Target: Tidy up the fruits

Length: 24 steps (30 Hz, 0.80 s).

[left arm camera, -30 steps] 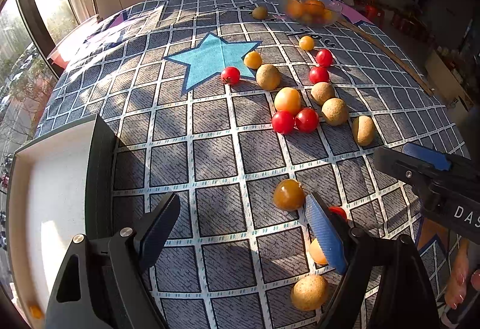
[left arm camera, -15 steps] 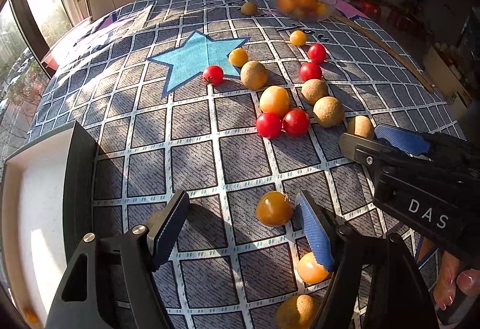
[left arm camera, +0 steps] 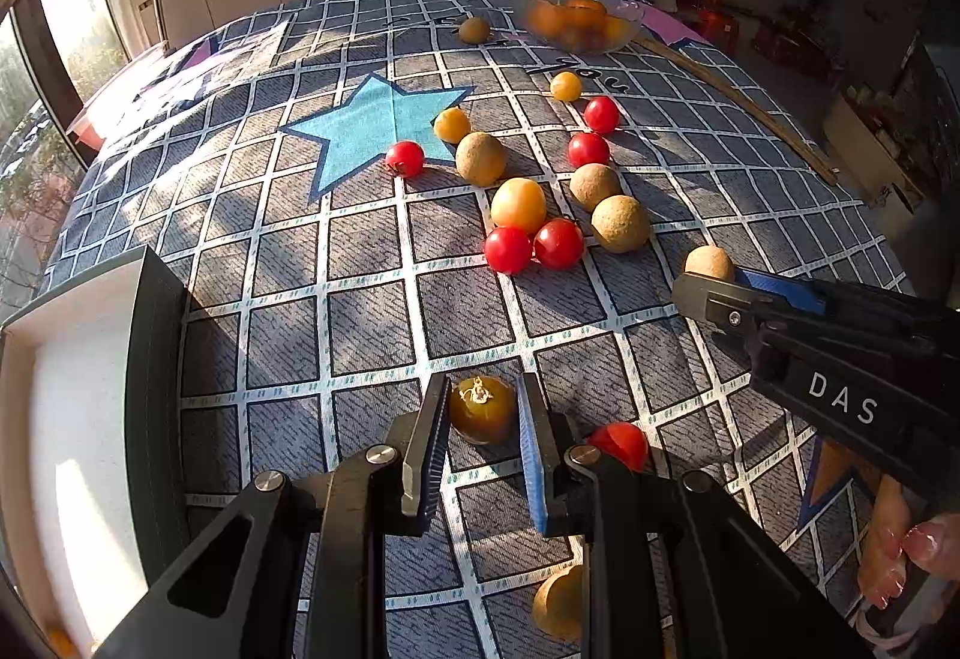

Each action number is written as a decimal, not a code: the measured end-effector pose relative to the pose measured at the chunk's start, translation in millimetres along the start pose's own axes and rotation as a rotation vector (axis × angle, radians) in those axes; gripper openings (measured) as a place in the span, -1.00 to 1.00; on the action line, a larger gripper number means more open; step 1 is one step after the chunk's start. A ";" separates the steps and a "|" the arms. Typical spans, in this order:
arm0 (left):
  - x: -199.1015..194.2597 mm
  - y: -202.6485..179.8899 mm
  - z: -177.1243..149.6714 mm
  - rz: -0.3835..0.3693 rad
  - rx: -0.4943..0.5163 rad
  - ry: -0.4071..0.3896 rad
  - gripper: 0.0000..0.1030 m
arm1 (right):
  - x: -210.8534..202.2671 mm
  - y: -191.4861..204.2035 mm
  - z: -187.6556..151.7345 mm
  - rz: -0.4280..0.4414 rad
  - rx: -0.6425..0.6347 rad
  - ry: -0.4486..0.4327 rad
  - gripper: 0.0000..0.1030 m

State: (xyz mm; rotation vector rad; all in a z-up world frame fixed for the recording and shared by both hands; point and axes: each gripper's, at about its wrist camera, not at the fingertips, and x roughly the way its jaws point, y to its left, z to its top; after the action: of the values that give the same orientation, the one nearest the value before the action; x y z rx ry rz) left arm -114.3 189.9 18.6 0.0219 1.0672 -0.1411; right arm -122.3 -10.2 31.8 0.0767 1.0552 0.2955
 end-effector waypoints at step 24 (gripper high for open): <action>-17.2 21.7 -25.0 -0.018 -0.025 -0.044 -0.52 | -35.2 0.2 -47.7 0.044 0.043 0.016 -0.46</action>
State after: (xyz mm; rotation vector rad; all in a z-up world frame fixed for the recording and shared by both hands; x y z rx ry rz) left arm -141.5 215.3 20.5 -0.0129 1.0250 -0.1439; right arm -179.8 -23.6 38.0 0.1364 1.0773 0.3143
